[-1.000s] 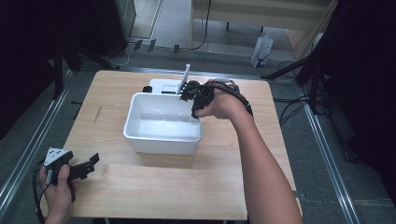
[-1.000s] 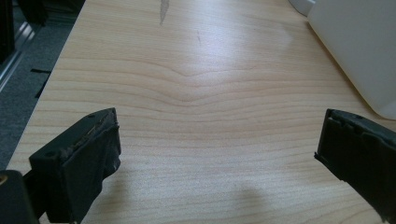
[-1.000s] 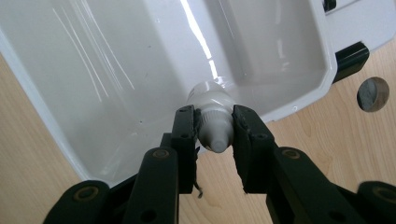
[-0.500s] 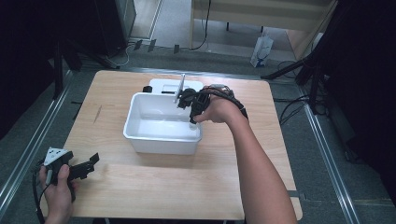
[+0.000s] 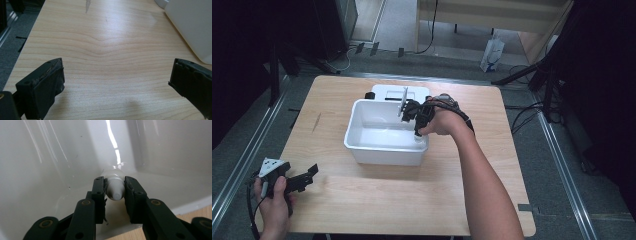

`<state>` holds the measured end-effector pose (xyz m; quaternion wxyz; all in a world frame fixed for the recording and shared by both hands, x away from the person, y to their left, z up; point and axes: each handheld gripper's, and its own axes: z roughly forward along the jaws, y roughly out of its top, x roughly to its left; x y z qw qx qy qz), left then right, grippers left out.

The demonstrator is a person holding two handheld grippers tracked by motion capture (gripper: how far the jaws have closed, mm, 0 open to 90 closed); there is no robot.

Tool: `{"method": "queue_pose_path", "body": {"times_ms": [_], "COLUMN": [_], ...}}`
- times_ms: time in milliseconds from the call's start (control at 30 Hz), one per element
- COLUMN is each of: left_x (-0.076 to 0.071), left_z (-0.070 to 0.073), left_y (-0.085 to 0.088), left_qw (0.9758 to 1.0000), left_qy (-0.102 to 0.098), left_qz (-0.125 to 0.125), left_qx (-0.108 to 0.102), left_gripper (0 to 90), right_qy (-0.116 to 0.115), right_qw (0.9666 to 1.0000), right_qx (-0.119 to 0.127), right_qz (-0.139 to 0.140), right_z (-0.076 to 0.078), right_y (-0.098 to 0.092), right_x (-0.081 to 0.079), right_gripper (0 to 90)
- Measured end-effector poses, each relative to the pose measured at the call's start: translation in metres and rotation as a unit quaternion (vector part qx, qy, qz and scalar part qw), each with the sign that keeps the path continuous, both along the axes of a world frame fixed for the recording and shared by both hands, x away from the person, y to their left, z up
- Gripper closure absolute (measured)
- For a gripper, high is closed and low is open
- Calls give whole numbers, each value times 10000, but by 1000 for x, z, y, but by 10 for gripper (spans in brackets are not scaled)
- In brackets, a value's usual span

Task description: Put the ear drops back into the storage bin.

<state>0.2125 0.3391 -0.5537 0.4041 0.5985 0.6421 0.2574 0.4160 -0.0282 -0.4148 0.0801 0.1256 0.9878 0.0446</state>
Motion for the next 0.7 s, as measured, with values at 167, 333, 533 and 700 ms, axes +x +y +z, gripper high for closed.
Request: {"method": "queue_pose_path", "body": {"times_ms": [167,333,533,700], "left_x": [0,0,0,0], "left_z": [0,0,0,0], "left_y": [0,0,0,0], "left_qw": [10000,10000,10000,10000], "left_qy": [-1,17,13,8], "left_qz": [-4,-14,-21,-19], "left_qx": [-12,7,4,-17], "left_gripper": [4,4,4,4], "right_qy": [11,108,128,200], "right_qw": [9999,9997,9995,9996], "right_qx": [-97,-204,-283,-179], "right_qz": [42,41,23,2], "right_z": [-9,-17,-23,-21], "right_y": [2,4,7,8], "right_x": [0,1,2,1], "right_gripper": [718,717,718,630]}}
